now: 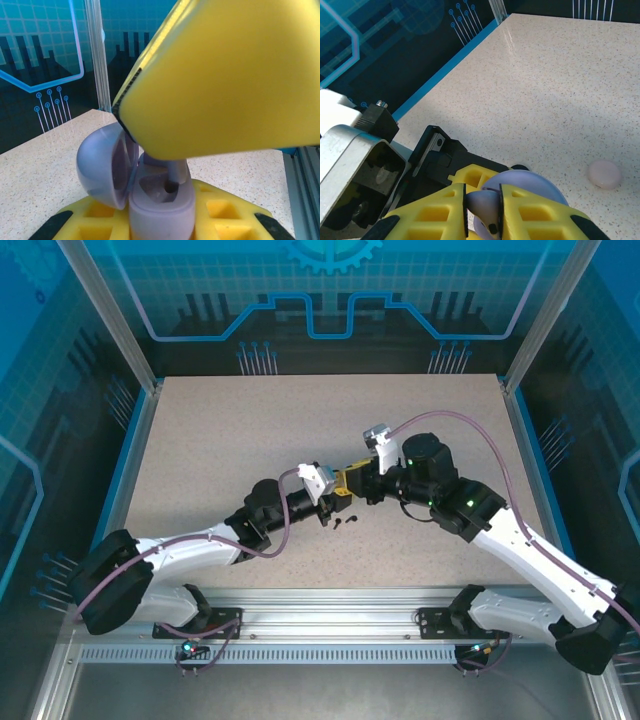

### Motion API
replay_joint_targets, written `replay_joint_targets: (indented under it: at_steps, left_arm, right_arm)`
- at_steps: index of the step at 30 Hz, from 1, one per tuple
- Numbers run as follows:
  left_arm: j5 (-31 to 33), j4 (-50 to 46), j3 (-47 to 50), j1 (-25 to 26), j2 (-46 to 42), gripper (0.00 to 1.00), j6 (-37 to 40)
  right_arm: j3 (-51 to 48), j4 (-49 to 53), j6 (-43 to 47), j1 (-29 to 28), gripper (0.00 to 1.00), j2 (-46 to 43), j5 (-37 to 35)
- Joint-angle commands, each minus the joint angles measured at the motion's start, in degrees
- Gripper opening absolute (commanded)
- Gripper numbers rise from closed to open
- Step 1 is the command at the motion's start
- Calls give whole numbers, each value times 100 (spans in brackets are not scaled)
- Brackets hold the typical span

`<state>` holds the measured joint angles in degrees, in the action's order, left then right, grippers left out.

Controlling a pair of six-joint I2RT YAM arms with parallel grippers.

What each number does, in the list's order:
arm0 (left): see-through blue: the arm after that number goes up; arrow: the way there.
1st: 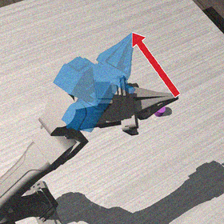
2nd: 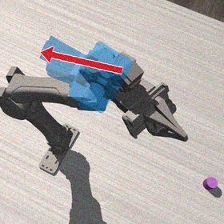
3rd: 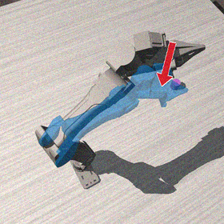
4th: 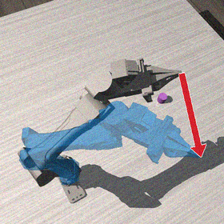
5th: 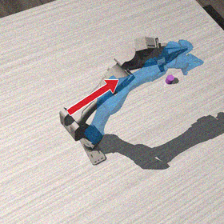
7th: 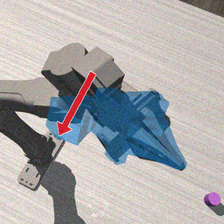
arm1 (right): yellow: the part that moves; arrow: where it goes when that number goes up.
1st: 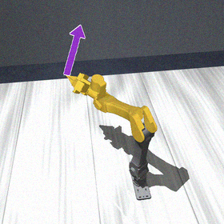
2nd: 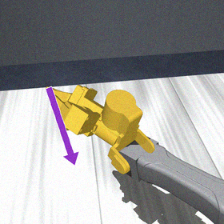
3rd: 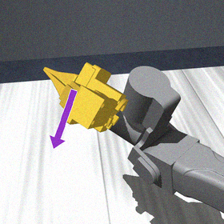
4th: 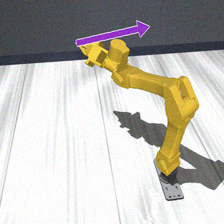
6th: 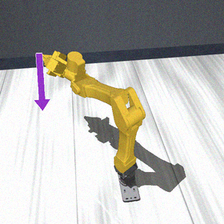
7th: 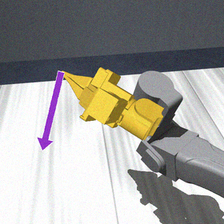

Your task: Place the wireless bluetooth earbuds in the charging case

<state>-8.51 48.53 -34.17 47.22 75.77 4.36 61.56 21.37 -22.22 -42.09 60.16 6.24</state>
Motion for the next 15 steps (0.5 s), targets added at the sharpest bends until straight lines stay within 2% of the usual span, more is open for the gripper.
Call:
replay_joint_targets:
  at_steps: [1,15]
  left_arm:
    - [-111,187,-160,35,-80,1,-110]
    - [-29,144,-151,33,-128,1,-89]
  right_arm:
    - [183,-57,137,-83,21,51,-120]
    - [83,181,224,-98,22,17,-239]
